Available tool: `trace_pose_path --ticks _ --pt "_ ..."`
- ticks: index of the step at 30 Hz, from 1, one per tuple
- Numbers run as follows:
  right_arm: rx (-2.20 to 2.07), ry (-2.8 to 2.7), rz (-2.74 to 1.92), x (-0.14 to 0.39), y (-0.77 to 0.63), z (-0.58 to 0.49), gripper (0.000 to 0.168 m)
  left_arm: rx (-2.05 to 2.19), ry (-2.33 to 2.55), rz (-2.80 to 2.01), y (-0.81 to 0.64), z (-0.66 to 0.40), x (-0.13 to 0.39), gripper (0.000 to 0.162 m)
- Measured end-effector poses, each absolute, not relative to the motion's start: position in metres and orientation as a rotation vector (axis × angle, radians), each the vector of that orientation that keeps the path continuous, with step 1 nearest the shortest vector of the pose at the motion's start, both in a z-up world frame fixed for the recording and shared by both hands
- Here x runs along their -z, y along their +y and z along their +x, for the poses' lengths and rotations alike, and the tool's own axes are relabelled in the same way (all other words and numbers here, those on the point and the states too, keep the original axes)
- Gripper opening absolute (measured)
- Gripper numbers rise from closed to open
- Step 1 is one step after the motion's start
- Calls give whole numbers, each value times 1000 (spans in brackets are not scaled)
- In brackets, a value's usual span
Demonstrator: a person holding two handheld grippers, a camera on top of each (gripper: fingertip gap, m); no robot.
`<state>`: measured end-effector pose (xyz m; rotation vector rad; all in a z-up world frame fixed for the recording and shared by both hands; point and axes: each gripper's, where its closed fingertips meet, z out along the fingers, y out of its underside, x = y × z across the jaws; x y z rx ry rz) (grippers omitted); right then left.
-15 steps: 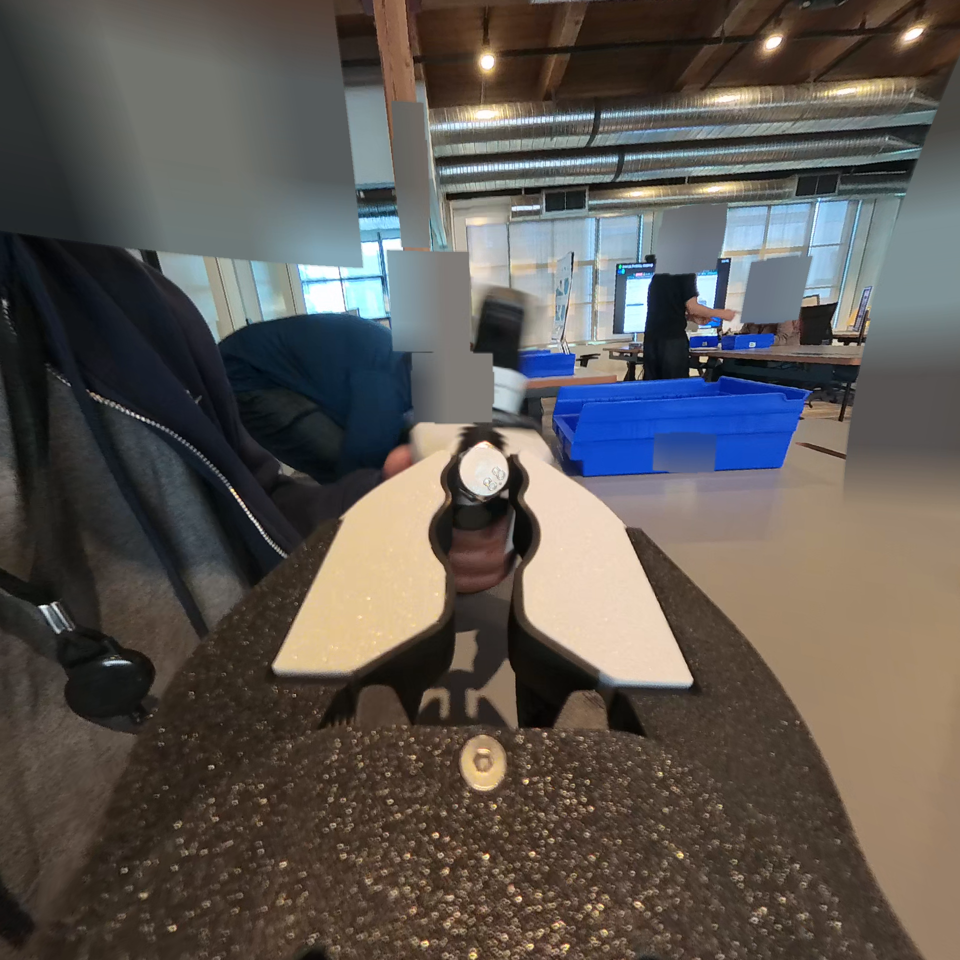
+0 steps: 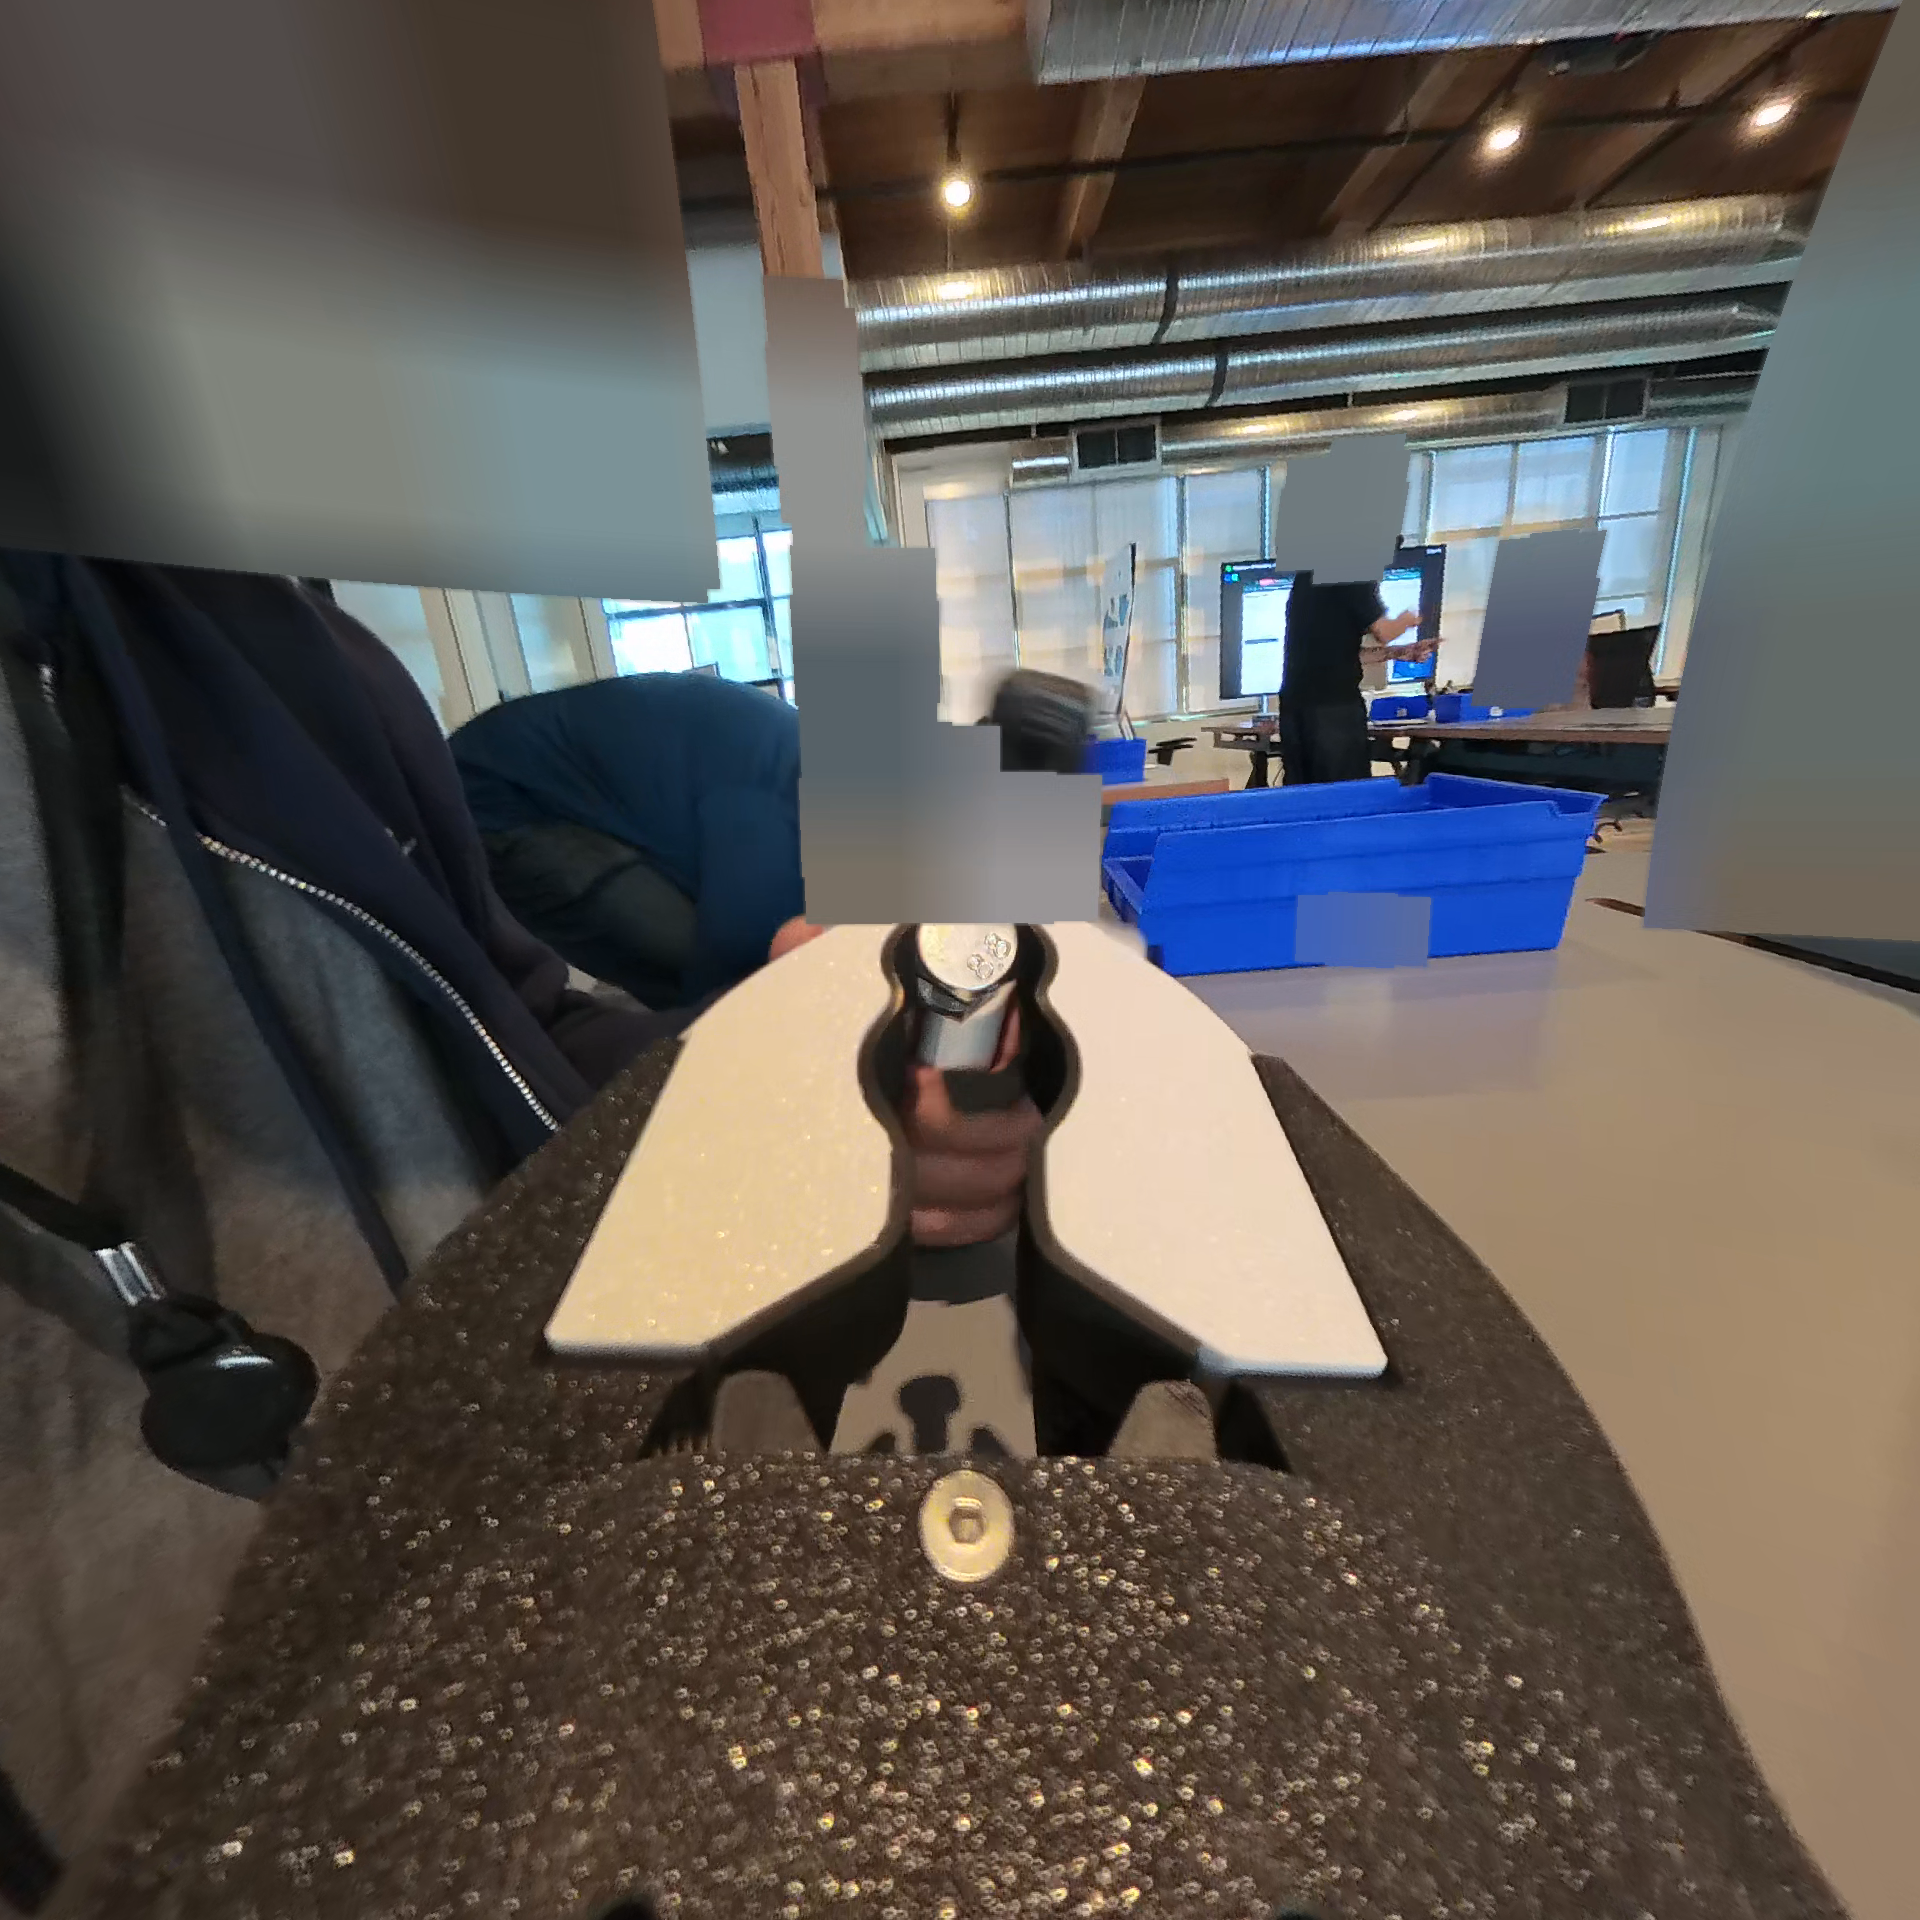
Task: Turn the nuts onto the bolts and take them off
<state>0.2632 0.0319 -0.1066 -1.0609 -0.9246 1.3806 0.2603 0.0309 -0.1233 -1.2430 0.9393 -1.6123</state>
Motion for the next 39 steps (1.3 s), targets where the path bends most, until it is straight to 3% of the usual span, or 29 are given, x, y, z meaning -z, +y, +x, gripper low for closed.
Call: trace_pose_path --ticks 9,15,25,31,39 --pt "-1399 -917 -1060 106 32 264 18 690 1147 -860 28 260 118 34" --pt "-1400 -923 -1060 106 31 263 18 556 1173 -836 30 264 124 35" --pt "-1398 -933 -1061 107 30 261 17 453 1182 -839 33 266 127 19" --pt "-1399 -944 -1049 106 27 261 17 877 1172 -1060 27 267 127 18" --pt "-1382 -983 -1057 109 24 256 17 1992 885 -1372 17 262 127 18"
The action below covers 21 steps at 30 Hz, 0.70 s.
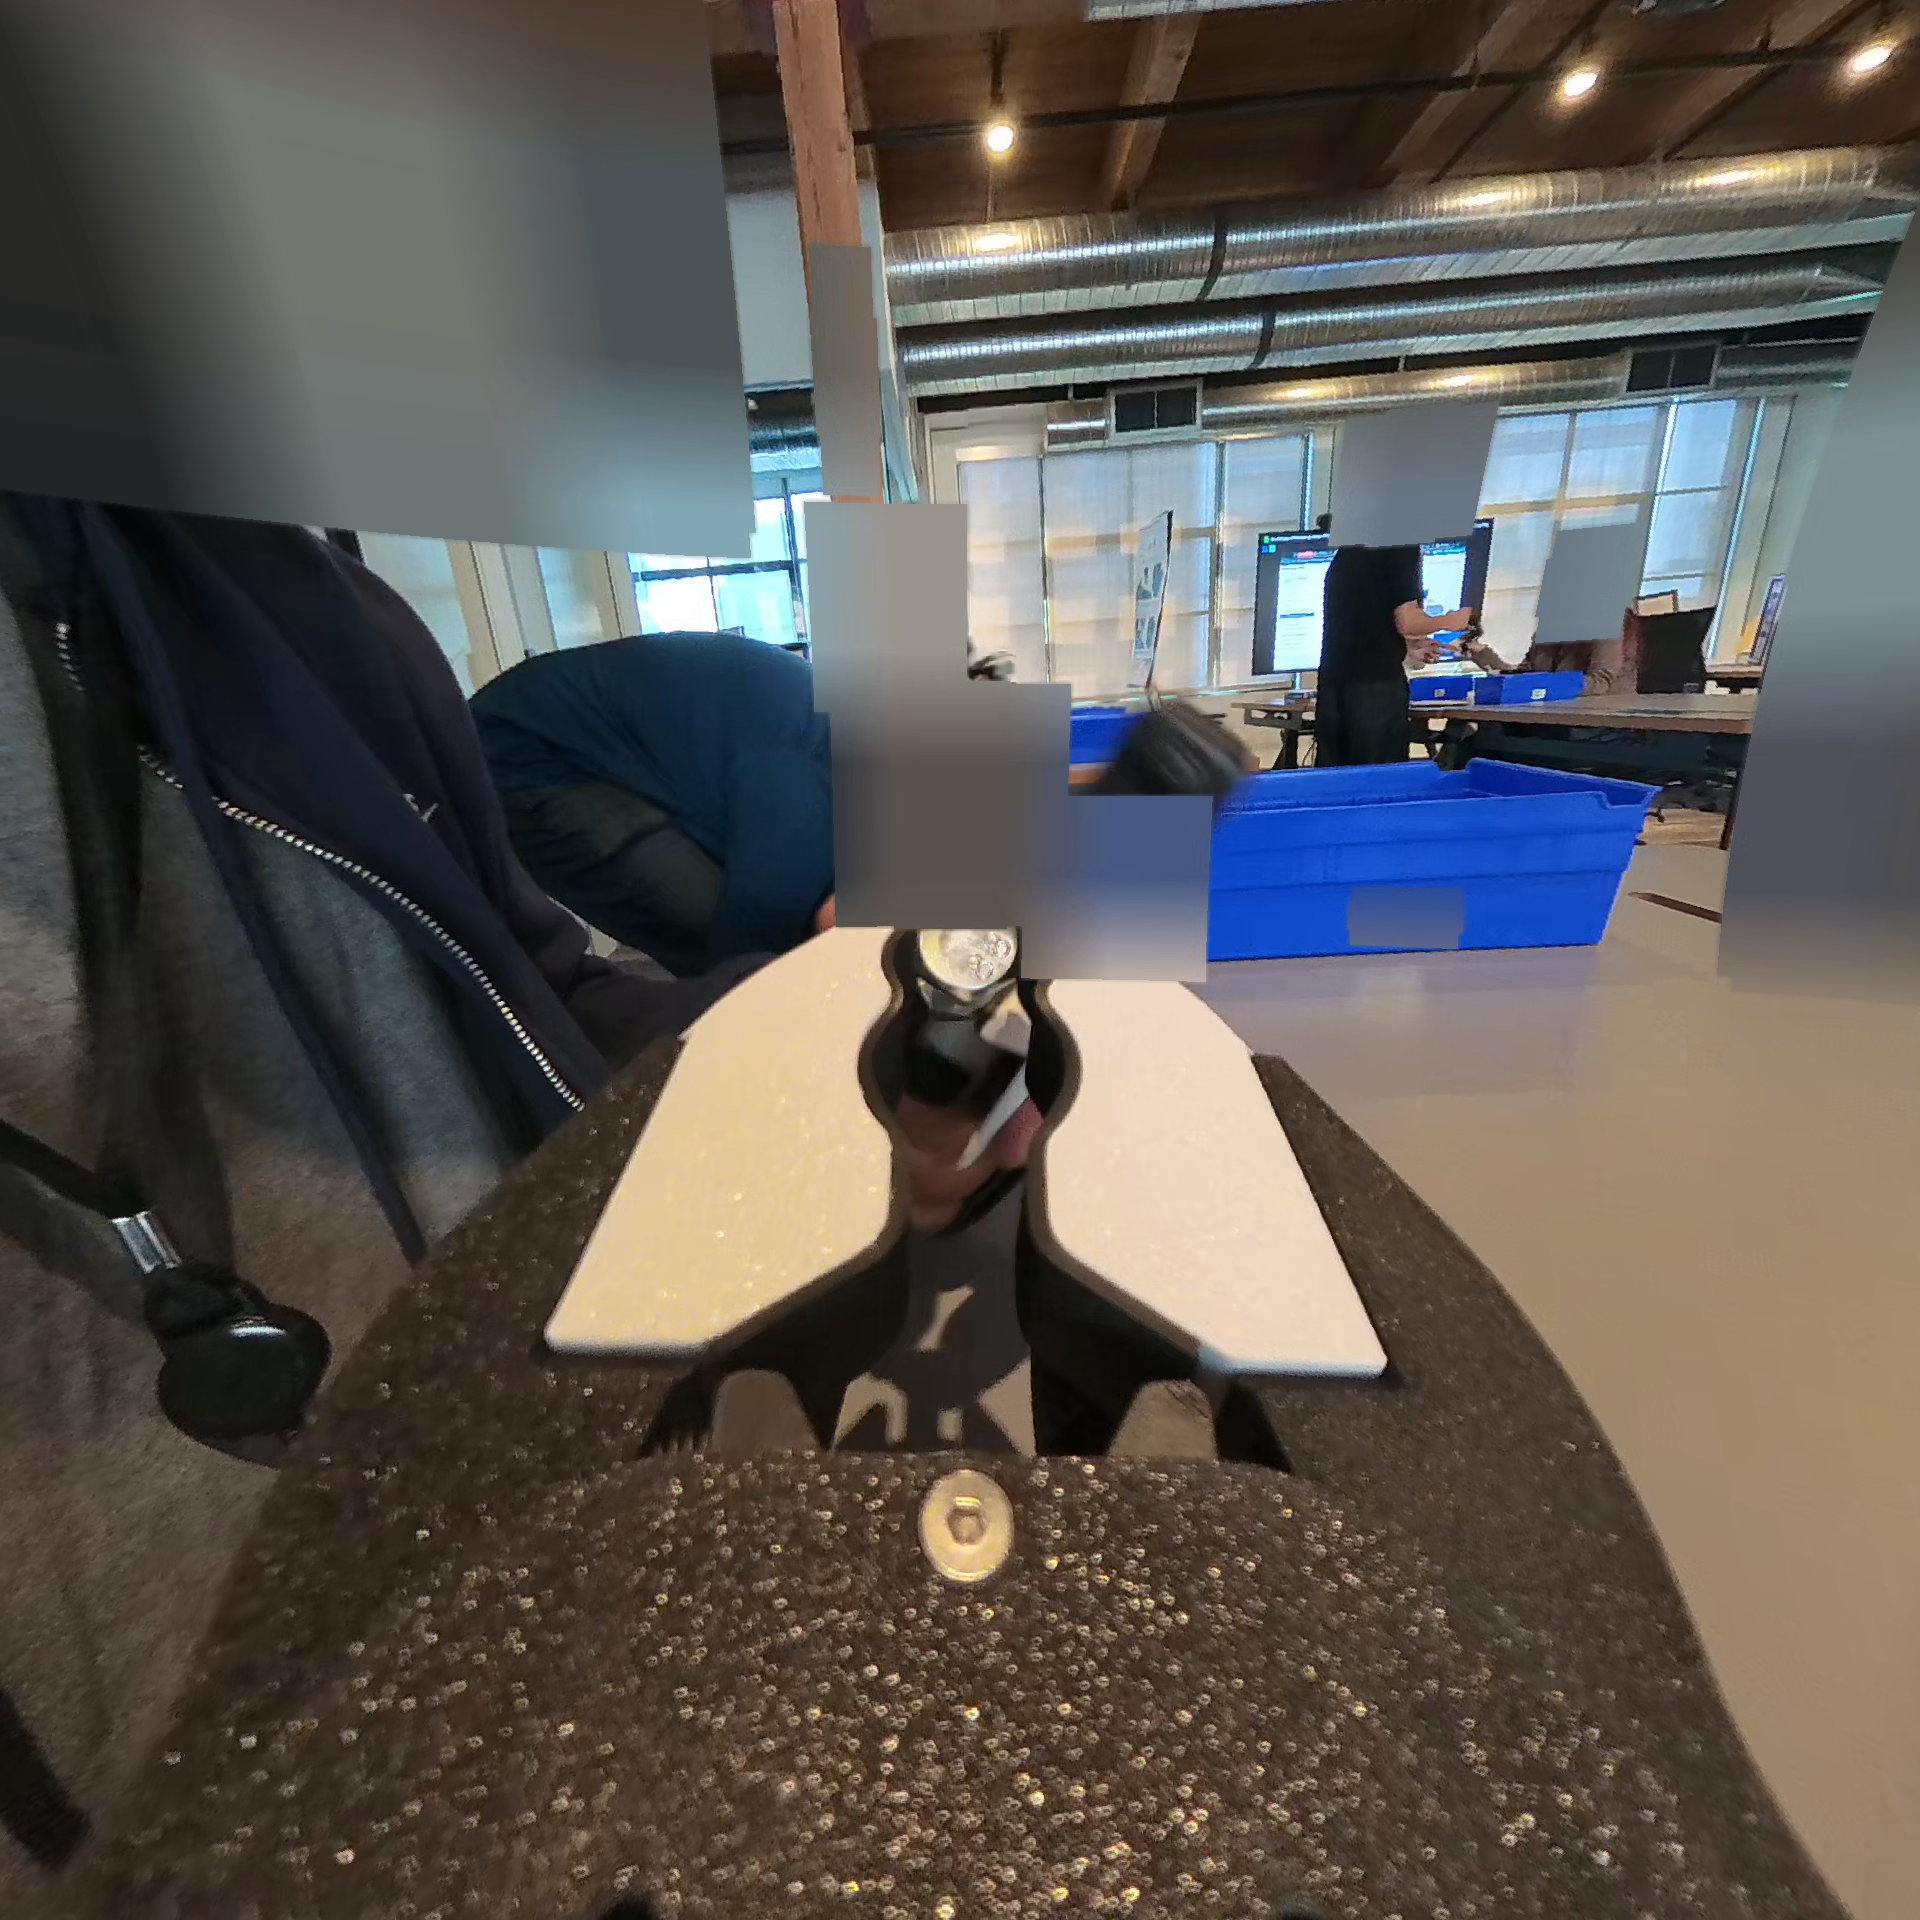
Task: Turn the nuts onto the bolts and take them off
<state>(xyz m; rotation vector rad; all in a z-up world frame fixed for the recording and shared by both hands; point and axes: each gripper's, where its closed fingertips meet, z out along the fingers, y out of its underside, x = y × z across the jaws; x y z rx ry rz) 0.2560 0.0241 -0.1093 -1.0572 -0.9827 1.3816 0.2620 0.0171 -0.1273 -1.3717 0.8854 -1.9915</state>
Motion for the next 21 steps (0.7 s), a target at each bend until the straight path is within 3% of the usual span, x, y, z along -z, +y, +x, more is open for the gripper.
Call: trace_pose_path --ticks 3,8,10,14,21 --pt "-1383 -984 -1053 109 24 256 17 2201 792 -1371 16 262 126 18" --pt "-1384 -973 -1050 108 25 258 17 2185 793 -1351 17 263 125 19" --pt "-1387 -958 -1049 107 26 260 17 2107 831 -1328 17 263 124 29" --pt "-1406 -925 -1050 105 30 263 18 1713 901 -1273 30 264 125 45" --pt "-1449 -893 -1044 103 32 266 17 872 1073 -906 30 260 115 37"
